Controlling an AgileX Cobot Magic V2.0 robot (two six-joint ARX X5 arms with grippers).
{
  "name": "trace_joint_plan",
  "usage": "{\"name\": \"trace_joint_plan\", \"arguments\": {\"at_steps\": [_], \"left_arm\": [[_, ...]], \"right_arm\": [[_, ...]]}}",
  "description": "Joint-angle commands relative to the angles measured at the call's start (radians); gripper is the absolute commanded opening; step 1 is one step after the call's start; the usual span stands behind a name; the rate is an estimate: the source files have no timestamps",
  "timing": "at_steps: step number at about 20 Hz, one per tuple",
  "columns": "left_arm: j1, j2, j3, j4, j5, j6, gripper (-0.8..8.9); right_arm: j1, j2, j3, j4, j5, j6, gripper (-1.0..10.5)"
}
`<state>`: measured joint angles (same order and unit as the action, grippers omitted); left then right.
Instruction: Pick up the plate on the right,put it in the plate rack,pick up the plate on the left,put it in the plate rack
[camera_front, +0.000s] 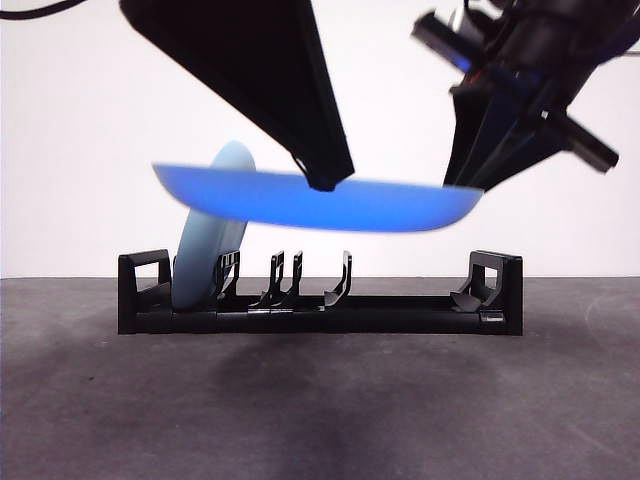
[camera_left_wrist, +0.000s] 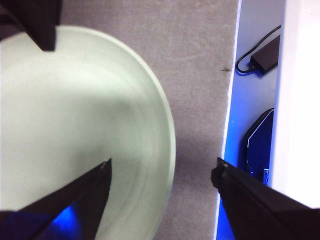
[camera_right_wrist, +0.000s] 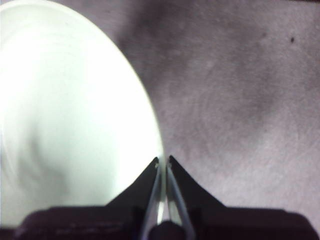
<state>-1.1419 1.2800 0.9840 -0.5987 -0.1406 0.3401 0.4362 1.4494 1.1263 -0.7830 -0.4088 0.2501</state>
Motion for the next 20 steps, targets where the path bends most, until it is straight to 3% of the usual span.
{"name": "trace_joint_plan", "arguments": {"at_steps": [1, 5, 9, 17, 18, 20], "left_arm": [[-0.004, 0.017, -0.001, 0.007, -0.016, 0.014, 3.44], [-0.004, 0.043, -0.001, 0.006, -0.016, 0.031, 3.37], [-0.004, 0.050, -0.001, 0.000, -0.014, 0.032, -0.20], [-0.004, 0.050, -0.001, 0.004, -0.011, 0.059, -0.09], [-0.004, 0.050, -0.001, 0.007, -0.010, 0.058, -0.09], [-0.004, 0.050, -0.001, 0.030, -0.010, 0.056, -0.09]], "right_arm": [[-0.004, -0.027, -0.008, -0.017, -0.009, -0.006, -0.1], [-0.004, -0.063, -0.008, -0.049, -0.012, -0.014, -0.1], [-0.004, -0.079, -0.008, -0.063, -0.011, -0.016, -0.1], [-0.006, -0.086, -0.008, -0.062, -0.010, -0.036, 0.1], [-0.014, -0.093, -0.008, -0.060, -0.009, -0.040, 0.4], [-0.034, -0.116, -0.008, -0.042, -0.008, -0.042, 2.9]]}}
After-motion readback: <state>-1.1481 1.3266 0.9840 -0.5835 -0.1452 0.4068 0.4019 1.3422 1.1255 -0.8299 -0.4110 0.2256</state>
